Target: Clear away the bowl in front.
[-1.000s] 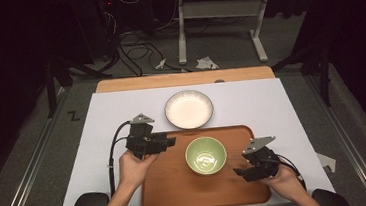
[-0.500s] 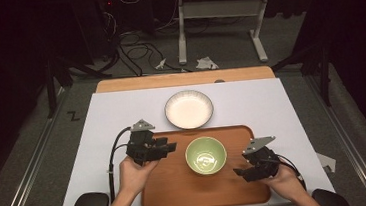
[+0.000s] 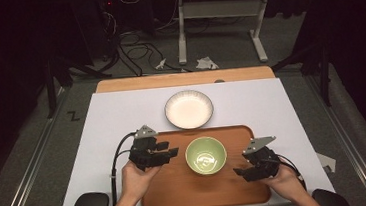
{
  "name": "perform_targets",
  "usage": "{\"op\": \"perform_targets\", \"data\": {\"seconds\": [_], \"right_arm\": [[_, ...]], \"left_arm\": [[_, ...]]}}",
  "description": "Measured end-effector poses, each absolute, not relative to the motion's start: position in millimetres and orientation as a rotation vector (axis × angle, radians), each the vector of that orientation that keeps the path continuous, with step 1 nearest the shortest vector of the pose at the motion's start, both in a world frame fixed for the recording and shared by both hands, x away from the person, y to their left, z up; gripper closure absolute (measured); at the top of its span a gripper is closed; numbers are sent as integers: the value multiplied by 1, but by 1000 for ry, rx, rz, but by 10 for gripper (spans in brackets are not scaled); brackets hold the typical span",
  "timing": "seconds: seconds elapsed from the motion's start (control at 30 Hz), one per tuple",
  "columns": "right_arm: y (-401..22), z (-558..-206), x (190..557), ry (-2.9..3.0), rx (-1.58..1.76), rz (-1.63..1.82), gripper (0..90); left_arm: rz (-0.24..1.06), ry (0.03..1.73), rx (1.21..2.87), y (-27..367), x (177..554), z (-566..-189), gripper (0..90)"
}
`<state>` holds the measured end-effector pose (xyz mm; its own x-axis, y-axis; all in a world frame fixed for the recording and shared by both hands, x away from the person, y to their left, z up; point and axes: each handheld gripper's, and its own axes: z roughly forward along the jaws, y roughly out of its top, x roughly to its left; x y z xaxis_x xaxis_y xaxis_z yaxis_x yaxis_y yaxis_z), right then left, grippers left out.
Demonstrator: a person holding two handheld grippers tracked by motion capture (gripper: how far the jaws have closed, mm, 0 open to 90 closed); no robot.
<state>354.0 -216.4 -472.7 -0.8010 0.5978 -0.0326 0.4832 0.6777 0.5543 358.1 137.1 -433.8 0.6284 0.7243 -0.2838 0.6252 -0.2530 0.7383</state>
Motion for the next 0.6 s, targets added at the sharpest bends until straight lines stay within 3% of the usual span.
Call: {"op": "perform_targets", "data": {"seconds": [0.6], "right_arm": [[-217, -473, 354, 2678, 863, 800, 355]], "left_arm": [[196, 1102, 2011, 138, 359, -452, 502]]}}
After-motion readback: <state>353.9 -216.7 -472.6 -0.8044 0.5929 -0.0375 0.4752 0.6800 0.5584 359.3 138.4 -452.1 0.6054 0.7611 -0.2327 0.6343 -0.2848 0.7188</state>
